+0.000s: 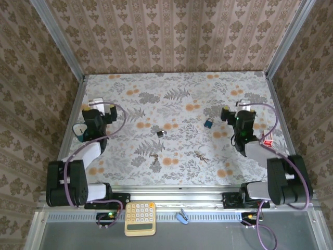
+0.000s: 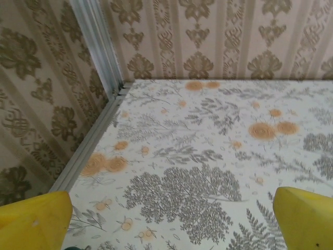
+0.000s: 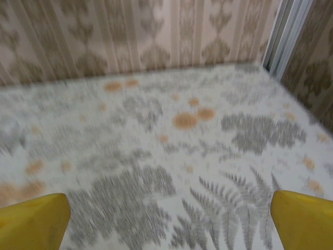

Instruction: Unlock with the key

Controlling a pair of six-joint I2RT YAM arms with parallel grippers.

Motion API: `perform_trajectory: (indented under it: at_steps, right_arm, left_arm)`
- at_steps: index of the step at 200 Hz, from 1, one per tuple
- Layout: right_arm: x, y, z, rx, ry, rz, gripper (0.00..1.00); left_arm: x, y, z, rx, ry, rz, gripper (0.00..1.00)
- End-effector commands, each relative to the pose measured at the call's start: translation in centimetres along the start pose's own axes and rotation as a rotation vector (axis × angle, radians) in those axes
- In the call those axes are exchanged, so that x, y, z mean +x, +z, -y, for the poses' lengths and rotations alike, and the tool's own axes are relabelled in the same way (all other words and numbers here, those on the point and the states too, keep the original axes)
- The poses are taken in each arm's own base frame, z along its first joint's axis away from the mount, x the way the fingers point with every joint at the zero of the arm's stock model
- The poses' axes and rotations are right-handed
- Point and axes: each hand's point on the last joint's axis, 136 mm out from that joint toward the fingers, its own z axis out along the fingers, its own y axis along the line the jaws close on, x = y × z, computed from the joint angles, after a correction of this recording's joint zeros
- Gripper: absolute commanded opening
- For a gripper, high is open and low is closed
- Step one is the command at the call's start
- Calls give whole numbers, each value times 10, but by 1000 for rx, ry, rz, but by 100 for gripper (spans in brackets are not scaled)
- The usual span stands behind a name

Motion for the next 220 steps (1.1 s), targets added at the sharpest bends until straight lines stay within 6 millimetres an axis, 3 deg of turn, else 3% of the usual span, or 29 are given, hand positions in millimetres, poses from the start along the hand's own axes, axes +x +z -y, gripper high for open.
perform_trajectory:
  at_steps: [1, 25, 40, 52, 67, 84, 103, 123, 160, 180, 191, 195, 220]
  right_arm:
    - [-16, -14, 8, 38, 181, -67, 100]
    - [-7, -30, 32, 148, 494, -199, 100]
    - [-7, -29, 12, 10, 552, -249, 99]
    - [-11, -31, -7, -97, 557, -278, 88]
    - [-9, -34, -26, -176, 565, -333, 75]
    - [-2, -42, -41, -201, 544, -392, 69]
    - [8, -54, -60, -226, 506, -473, 64]
    - [21, -67, -90, -300, 430, -602, 57]
    - [47, -91, -153, -442, 315, -758, 60]
    - [62, -102, -178, -463, 242, -808, 52]
    - [68, -109, -194, -493, 205, -852, 45]
    - [79, -110, -200, -489, 182, -891, 43]
    - [98, -127, -236, -526, 72, -947, 42]
  left_arm:
    - [7, -9, -12, -52, -89, -126, 100]
    - [1, -25, -16, -84, -378, -165, 100]
    - [-3, -32, -3, 52, -513, -170, 100]
    - [-1, -37, 2, 121, -633, -181, 100]
    - [10, -45, 8, 166, -706, -225, 100]
    - [29, -57, 17, 176, -742, -323, 100]
    - [50, -76, 36, 229, -712, -487, 99]
    - [69, -96, 61, 304, -697, -599, 88]
    - [107, -131, 91, 366, -684, -745, 85]
    - [122, -146, 108, 417, -686, -811, 81]
    - [130, -153, 113, 422, -683, -848, 78]
    - [133, -155, 114, 421, -682, -860, 77]
    - [154, -164, 112, 365, -699, -932, 72]
